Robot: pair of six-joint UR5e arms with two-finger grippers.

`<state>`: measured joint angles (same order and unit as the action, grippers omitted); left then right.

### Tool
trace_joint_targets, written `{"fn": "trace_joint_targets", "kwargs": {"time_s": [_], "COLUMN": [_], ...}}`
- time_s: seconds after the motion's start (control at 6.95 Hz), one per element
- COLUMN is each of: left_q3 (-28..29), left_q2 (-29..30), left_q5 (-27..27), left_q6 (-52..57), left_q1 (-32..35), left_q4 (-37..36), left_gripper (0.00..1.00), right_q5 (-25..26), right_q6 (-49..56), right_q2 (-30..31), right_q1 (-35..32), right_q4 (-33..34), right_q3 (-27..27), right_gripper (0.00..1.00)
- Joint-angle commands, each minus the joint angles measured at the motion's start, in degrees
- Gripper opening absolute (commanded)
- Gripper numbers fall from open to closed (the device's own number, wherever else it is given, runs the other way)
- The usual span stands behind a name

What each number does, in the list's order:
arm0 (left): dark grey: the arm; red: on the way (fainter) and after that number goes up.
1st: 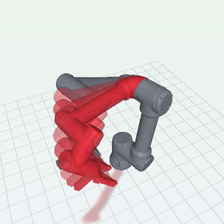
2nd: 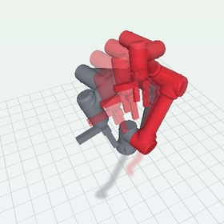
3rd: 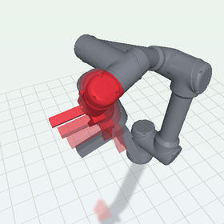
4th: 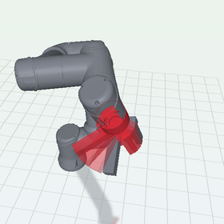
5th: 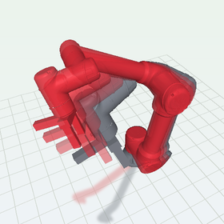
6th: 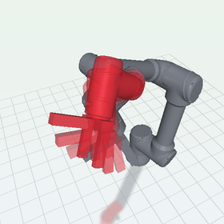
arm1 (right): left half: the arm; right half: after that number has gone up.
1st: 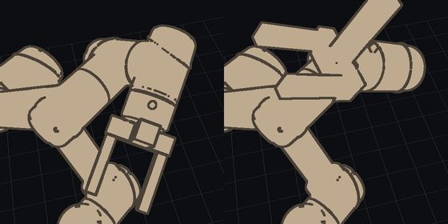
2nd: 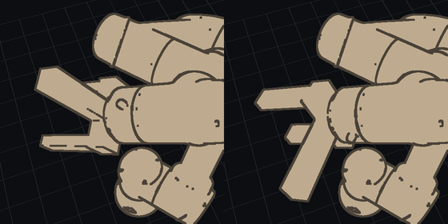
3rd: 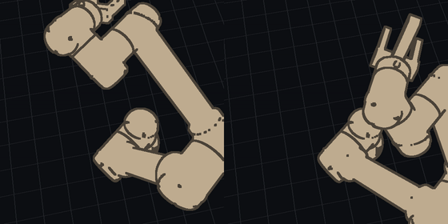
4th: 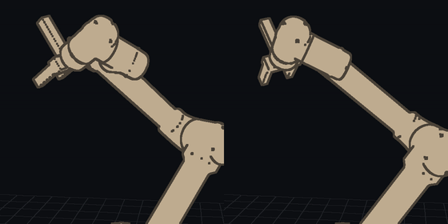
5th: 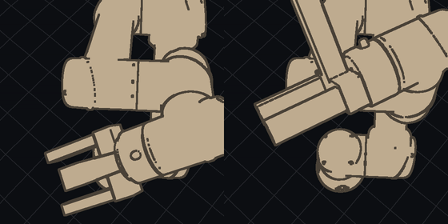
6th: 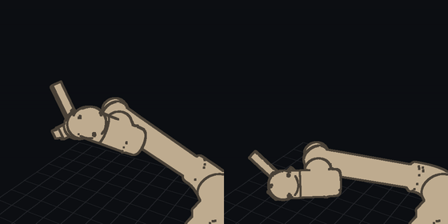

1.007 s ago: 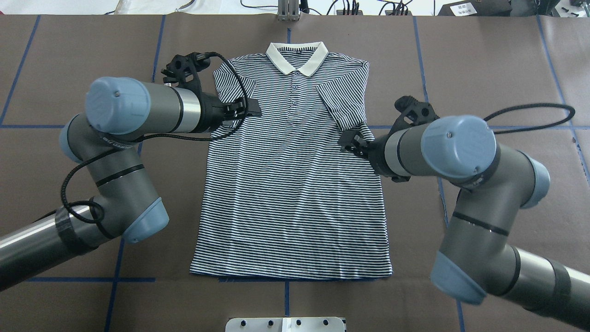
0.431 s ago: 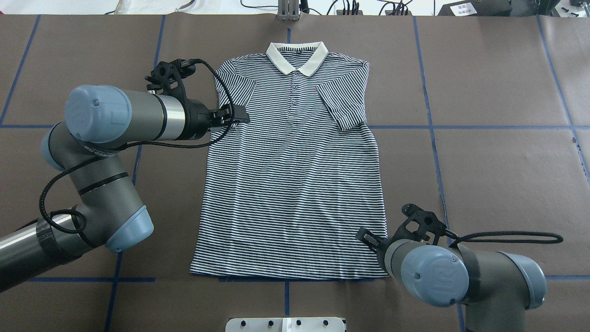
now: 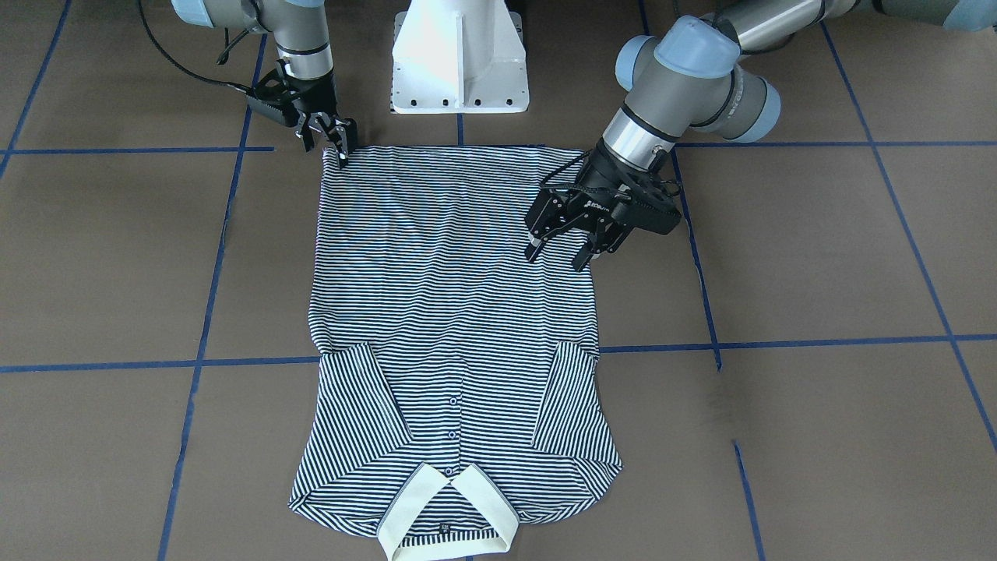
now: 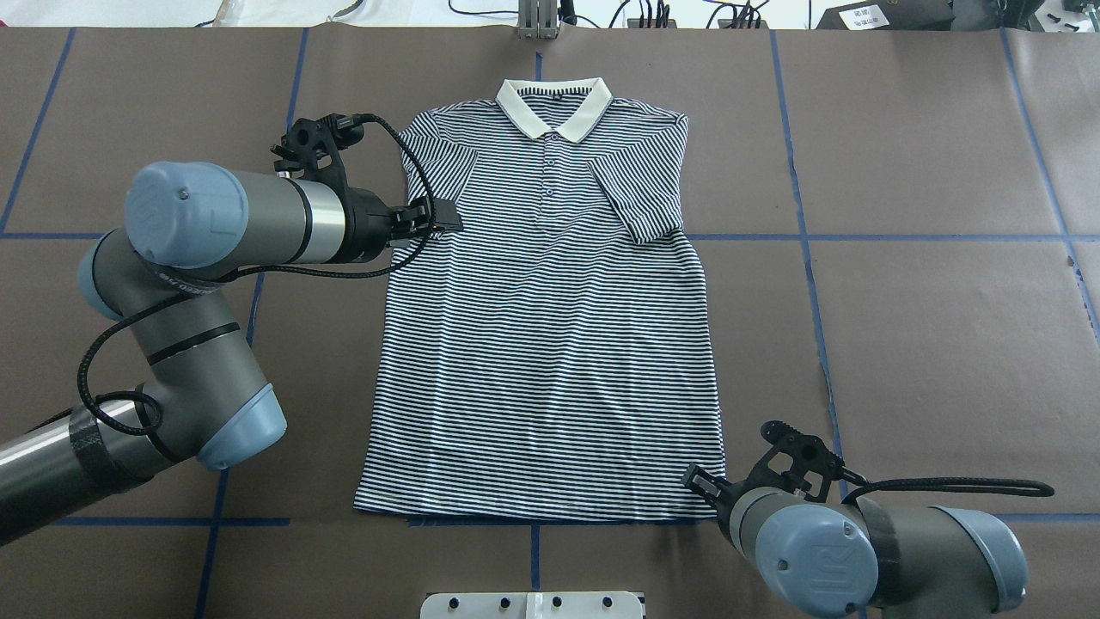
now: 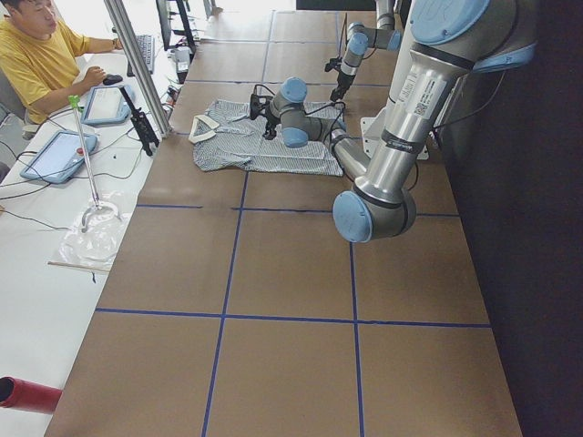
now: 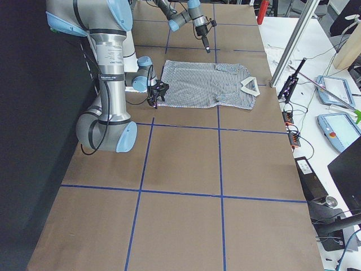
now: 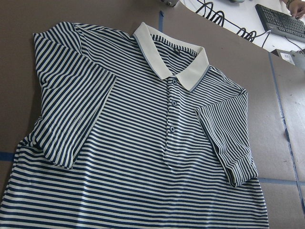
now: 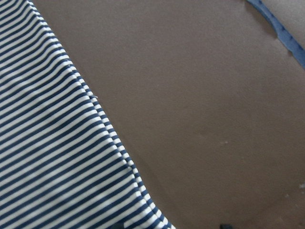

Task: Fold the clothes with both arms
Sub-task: 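Move both grippers down along the shirt sides toward the hem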

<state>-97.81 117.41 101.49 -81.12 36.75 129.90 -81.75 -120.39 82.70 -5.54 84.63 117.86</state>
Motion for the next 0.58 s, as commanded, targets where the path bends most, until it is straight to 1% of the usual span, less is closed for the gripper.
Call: {"fn": "trace_joint_targets", "kwargs": {"time_s": [0.0, 0.14, 0.43], "left_q3": [0.16, 0.77, 0.96], "left_q2": [-0.07, 0.01, -0.07], "left_q5": [-0.07, -0.07, 0.02], "left_q6": [0.00, 0.00, 0.09], "left_q1": [-0.01, -0.01, -0.01], "left_q4": [0.00, 0.00, 0.00], "left_gripper": [0.84, 0.84, 0.84], "right_q5": [0.10, 0.10, -0.08], "right_q6": [-0.81, -0.72, -0.63], "right_q2": [-0.08, -0.17, -0.87], "right_q1": [0.71, 0.71, 0.71], "right_q4": [0.01, 0.01, 0.01], "right_q3": [0.08, 0.08, 0.52], "right_gripper": [0.28, 0.00, 0.00]}}
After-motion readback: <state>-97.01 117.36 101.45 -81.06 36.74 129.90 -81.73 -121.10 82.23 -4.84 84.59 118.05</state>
